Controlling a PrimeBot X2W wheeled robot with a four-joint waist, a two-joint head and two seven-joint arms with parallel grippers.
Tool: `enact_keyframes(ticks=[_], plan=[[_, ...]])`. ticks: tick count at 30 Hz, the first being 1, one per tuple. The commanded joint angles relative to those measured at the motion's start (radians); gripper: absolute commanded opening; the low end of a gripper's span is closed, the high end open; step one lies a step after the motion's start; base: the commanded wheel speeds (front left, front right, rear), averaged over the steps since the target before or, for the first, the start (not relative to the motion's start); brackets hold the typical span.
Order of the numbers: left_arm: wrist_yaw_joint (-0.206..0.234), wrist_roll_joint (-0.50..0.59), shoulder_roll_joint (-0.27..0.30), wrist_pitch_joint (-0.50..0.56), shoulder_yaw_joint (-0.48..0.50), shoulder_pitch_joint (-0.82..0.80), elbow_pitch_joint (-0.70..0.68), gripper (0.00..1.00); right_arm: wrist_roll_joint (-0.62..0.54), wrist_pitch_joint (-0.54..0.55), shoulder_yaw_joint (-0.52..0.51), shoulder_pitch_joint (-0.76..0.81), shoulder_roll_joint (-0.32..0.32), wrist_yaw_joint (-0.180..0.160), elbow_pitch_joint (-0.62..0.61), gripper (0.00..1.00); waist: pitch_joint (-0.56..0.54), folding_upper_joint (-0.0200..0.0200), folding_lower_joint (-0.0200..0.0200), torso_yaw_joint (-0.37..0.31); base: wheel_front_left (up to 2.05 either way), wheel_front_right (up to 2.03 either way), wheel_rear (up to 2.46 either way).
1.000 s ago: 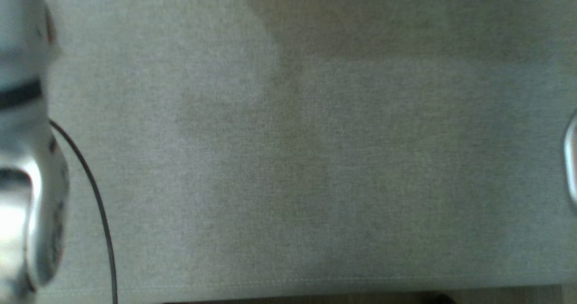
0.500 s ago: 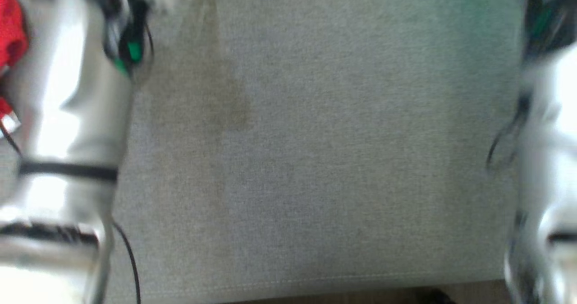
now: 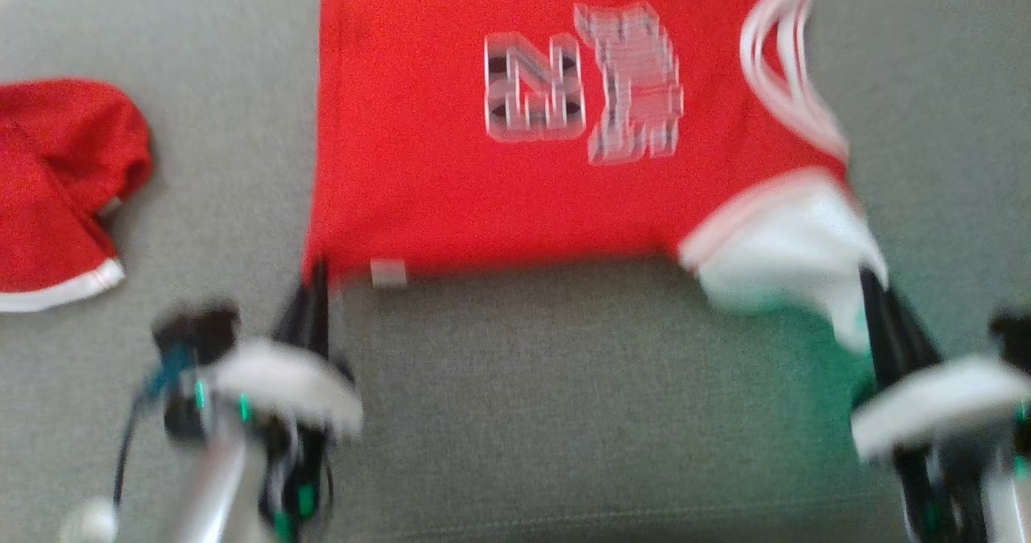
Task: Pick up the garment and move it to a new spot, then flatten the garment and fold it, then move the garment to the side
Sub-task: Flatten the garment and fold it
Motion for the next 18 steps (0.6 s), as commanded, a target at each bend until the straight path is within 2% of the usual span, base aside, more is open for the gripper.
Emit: enact_keyframes(ticks=[1,7,9,13,15,18], plan=[[0.024,0.003,0.029,0.005,0.034,0.051,-0.076,0.0,-0.006,0.015,0.005,0.047,0.001,0.008,-0.07,0.0,-0.085,0.0,0.0001,0.004,0.0,0.0,0.0],[0.107,-0.015,0.036,0.106,-0.005,0.369,-0.354,0.0,0.011,0.087,-0.054,0.331,0.029,0.008,-0.26,0.0,-0.118,0.0,0.0001,0.025,0.0,0.0,0.0],[0.117,-0.049,0.032,0.152,-0.011,0.427,-0.432,0.0,0.03,0.106,-0.069,0.382,0.035,0.008,-0.312,0.0,-0.111,0.0,0.0001,0.03,0.0,0.0,0.0],[0.144,-0.061,0.051,0.228,-0.013,0.44,-0.513,0.0,0.028,0.144,-0.1,0.355,0.039,0.008,-0.341,0.0,-0.08,0.0,0.0001,0.027,0.0,0.0,0.0],[0.148,-0.058,0.055,0.263,-0.022,0.401,-0.532,0.0,0.05,0.174,-0.1,0.309,0.039,0.008,-0.324,0.0,-0.062,0.0,0.0001,0.034,0.0,0.0,0.0],[0.158,-0.06,0.055,0.315,-0.023,0.32,-0.536,0.0,0.022,0.239,-0.089,0.23,0.039,0.008,-0.308,0.0,-0.032,0.0,0.0001,0.043,0.0,0.0,0.0]])
